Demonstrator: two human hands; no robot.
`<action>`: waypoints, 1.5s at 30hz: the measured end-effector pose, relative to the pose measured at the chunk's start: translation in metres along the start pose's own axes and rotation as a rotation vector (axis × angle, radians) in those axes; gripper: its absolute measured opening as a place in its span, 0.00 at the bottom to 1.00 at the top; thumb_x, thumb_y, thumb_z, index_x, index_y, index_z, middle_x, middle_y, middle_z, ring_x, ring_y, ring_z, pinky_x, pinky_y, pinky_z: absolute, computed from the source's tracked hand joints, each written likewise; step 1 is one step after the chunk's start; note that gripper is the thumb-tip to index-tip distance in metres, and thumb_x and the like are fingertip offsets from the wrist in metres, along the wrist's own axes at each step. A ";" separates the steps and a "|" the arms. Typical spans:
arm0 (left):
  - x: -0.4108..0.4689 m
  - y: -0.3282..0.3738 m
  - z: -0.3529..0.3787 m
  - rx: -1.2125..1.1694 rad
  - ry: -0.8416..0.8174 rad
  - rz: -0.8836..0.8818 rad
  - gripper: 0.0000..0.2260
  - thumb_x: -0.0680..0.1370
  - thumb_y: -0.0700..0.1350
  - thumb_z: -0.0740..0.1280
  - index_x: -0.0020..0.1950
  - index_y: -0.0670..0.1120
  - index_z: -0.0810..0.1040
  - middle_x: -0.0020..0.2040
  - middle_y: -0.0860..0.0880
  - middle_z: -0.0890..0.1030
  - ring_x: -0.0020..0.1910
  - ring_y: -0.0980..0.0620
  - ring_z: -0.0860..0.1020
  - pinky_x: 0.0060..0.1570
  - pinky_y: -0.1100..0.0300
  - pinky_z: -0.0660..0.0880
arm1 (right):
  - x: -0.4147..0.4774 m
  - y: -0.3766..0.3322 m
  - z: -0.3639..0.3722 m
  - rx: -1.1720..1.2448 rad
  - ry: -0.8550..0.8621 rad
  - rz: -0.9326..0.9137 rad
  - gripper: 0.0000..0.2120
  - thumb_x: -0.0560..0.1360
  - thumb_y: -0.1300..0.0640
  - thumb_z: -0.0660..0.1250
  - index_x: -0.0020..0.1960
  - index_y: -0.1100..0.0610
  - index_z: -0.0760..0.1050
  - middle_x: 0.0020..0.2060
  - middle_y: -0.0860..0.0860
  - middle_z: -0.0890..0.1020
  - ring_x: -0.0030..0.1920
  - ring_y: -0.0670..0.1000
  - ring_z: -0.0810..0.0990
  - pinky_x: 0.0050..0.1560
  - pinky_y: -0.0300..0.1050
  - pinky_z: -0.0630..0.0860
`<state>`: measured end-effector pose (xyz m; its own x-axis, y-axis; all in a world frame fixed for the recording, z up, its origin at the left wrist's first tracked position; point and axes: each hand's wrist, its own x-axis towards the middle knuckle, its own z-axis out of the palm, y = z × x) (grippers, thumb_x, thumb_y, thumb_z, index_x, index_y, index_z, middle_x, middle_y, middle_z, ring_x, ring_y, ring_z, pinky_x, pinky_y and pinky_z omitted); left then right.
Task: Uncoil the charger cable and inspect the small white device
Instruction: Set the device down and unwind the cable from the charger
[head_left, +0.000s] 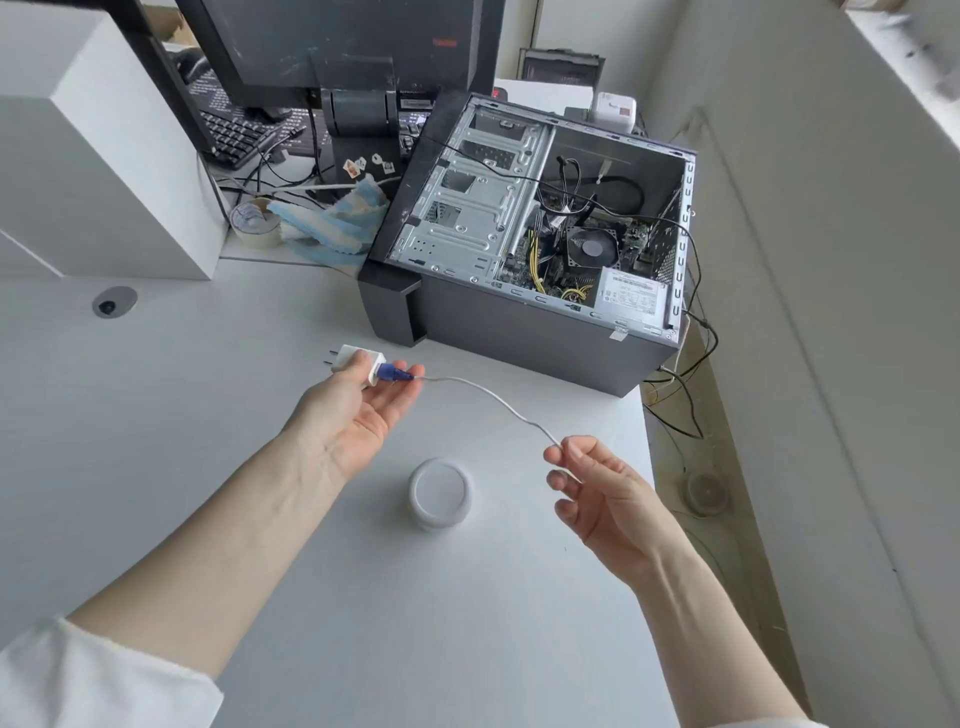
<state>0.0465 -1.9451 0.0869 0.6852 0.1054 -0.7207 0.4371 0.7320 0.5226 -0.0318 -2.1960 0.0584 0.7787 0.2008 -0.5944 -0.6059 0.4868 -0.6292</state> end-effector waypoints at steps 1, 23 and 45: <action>0.001 0.001 0.002 -0.001 -0.007 0.004 0.10 0.83 0.41 0.60 0.44 0.39 0.71 0.43 0.39 0.77 0.44 0.41 0.83 0.44 0.49 0.82 | -0.002 0.002 -0.002 -0.020 -0.008 0.009 0.03 0.76 0.58 0.68 0.44 0.53 0.76 0.42 0.50 0.83 0.35 0.46 0.78 0.30 0.36 0.73; 0.055 -0.129 0.064 0.728 -0.121 -0.147 0.08 0.82 0.48 0.63 0.47 0.44 0.73 0.40 0.47 0.79 0.37 0.48 0.81 0.40 0.56 0.78 | -0.024 0.143 -0.071 -0.645 0.697 0.011 0.02 0.72 0.57 0.74 0.42 0.52 0.85 0.30 0.46 0.83 0.32 0.47 0.80 0.38 0.46 0.78; 0.111 -0.203 0.056 0.999 0.137 0.121 0.07 0.79 0.43 0.66 0.51 0.39 0.78 0.43 0.41 0.79 0.36 0.44 0.77 0.37 0.50 0.80 | -0.038 0.158 -0.079 -0.982 0.840 -0.038 0.04 0.76 0.52 0.63 0.45 0.52 0.74 0.44 0.47 0.75 0.42 0.50 0.77 0.42 0.47 0.72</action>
<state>0.0659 -2.1196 -0.0739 0.7115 0.2638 -0.6513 0.6997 -0.1798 0.6915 -0.1696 -2.1939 -0.0581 0.6746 -0.5665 -0.4733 -0.7299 -0.4160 -0.5425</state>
